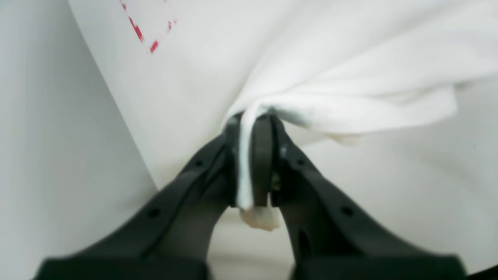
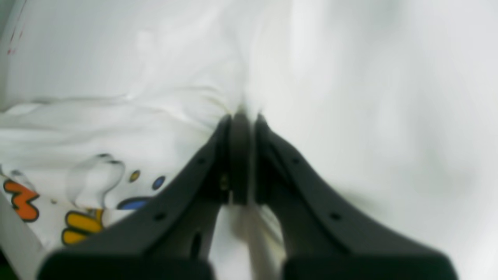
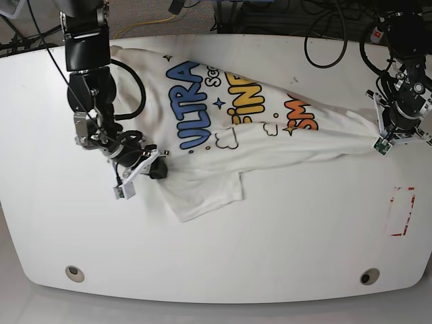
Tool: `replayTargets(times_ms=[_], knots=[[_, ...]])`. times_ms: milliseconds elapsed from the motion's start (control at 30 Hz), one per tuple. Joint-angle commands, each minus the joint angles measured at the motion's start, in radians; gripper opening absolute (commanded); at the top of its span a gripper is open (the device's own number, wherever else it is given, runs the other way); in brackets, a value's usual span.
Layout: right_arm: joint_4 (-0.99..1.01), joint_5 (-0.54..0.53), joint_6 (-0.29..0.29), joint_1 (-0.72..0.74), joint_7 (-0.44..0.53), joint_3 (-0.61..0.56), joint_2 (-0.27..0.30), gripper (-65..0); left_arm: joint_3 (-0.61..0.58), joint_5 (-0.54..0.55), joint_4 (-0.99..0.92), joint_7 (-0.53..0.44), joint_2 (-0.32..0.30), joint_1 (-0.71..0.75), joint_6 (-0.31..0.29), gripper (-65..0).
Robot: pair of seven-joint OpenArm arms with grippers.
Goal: Fold the T-shirt properly
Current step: 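Pull the shirt taut with both grippers and lay it flat, releasing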
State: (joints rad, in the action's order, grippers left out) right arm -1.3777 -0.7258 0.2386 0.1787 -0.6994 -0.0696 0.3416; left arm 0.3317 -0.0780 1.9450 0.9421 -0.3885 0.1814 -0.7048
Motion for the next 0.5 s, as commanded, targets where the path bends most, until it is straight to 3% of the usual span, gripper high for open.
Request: replayTargets(times_ms=[0, 167, 267, 467], knots=[[-0.050, -0.010, 0.009, 0.045, 0.019, 0.017, 0.043, -65.0, -0.023, -0.006, 0.017, -0.005, -0.017, -0.059, 0.007, -65.0], [-0.071, -0.012, 0.012, 0.129, 0.019, 0.018, 0.109, -65.0, -0.112, -0.006, 0.020, -0.002, -0.017, -0.179, 0.007, -65.0], [-0.062, -0.012, 0.061, 0.210, 0.017, 0.021, 0.139, -65.0, -0.159, -0.006, 0.023, -0.002, -0.017, -0.265, 0.007, -65.0], [-0.042, -0.010, 0.089, 0.407, -0.026, 0.018, 0.196, -65.0, -0.187, -0.006, 0.023, -0.002, -0.017, -0.448, 0.007, -65.0]])
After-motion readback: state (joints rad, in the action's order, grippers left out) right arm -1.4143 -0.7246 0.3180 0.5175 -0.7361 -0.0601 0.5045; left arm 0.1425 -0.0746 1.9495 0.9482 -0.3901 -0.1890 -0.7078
